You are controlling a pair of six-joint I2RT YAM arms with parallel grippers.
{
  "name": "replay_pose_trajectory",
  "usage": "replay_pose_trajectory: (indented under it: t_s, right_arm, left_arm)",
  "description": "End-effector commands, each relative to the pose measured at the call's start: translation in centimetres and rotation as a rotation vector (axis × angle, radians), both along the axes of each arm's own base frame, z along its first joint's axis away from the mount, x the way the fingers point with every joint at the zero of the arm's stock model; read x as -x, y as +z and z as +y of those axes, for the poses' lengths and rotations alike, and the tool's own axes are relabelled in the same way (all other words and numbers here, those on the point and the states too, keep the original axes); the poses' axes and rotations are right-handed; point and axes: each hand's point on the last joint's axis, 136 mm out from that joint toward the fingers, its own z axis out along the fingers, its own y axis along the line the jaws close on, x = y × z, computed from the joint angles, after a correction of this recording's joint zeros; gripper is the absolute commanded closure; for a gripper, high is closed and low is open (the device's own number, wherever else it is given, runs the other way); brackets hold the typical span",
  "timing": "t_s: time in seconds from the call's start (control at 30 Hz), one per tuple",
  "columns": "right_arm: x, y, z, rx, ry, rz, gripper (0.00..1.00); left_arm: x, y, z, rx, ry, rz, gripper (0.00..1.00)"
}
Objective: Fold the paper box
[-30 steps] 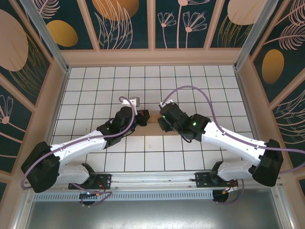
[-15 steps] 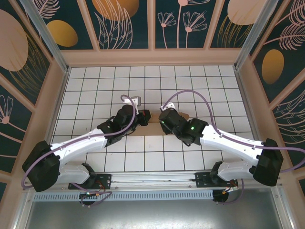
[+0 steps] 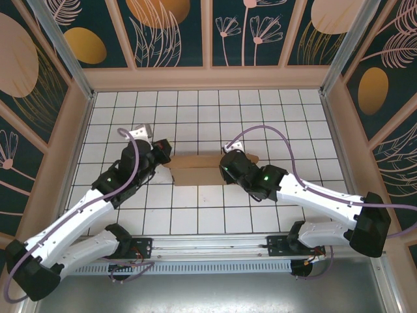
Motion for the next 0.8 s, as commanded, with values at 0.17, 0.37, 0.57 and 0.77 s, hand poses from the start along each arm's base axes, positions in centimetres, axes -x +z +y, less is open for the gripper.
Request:
replay_pose_trajectory:
  t_s: [0.17, 0.37, 0.57, 0.77]
  right_arm:
    - [2.0, -4.2, -1.9, 0.089, -0.006, 0.126, 0.61]
    - [2.1, -4.5, -1.8, 0.08, -0.006, 0.133, 0.61]
    - [2.2, -4.8, -1.4, 0.077, 0.007, 0.143, 0.62]
    - [2.4, -5.0, -1.1, 0.076, 0.018, 0.153, 0.62]
  left_arm:
    - [0.4, -6.7, 2.4, 0.001, 0.065, 0.159, 1.0]
    - [0.5, -8.6, 2.6, 0.019, 0.077, 0.187, 1.0]
    - [0.7, -10.0, 1.7, 0.065, 0.045, 0.213, 1.0]
    - [0.4, -9.8, 0.3, 0.119, -0.008, 0.199, 1.0]
